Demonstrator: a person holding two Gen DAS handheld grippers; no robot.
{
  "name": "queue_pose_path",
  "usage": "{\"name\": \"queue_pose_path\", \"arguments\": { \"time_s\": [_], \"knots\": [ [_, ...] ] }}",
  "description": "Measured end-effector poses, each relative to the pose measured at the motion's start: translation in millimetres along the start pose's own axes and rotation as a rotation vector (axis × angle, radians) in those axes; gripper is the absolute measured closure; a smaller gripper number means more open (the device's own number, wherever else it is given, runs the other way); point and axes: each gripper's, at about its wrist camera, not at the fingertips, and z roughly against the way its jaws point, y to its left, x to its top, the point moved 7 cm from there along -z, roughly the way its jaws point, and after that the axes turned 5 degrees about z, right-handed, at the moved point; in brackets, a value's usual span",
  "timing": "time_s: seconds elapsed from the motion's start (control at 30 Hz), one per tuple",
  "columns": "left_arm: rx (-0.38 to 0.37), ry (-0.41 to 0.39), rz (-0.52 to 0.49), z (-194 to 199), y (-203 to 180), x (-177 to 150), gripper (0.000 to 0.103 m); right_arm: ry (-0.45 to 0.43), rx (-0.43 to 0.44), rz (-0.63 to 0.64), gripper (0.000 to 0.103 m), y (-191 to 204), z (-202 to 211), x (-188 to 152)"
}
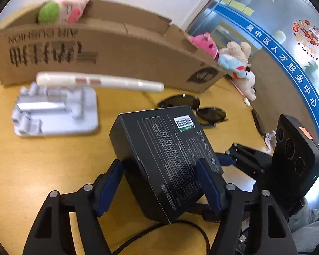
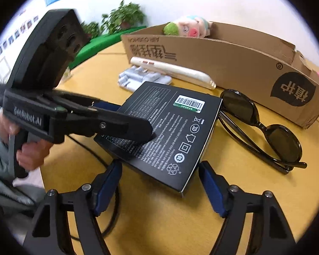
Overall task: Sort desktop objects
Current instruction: 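Move the left gripper to the black product box and grasp it, then lift the black box with the left gripper over the cardboard box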
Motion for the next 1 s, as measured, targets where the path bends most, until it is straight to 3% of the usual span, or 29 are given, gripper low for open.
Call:
{"name": "queue_pose_path", "arguments": {
  "time_s": [0.33, 1.0],
  "knots": [
    [0.06, -0.171, -0.108, 65, -23, 53, 0.035, -0.179, -0.089, 0.056, 0.031, 14, 33, 64],
    [0.131, -0.577, -0.418, 211, -121, 244, 0.035, -0.537, -0.301, 0.236, 0.031, -13, 145, 282]
  ]
}}
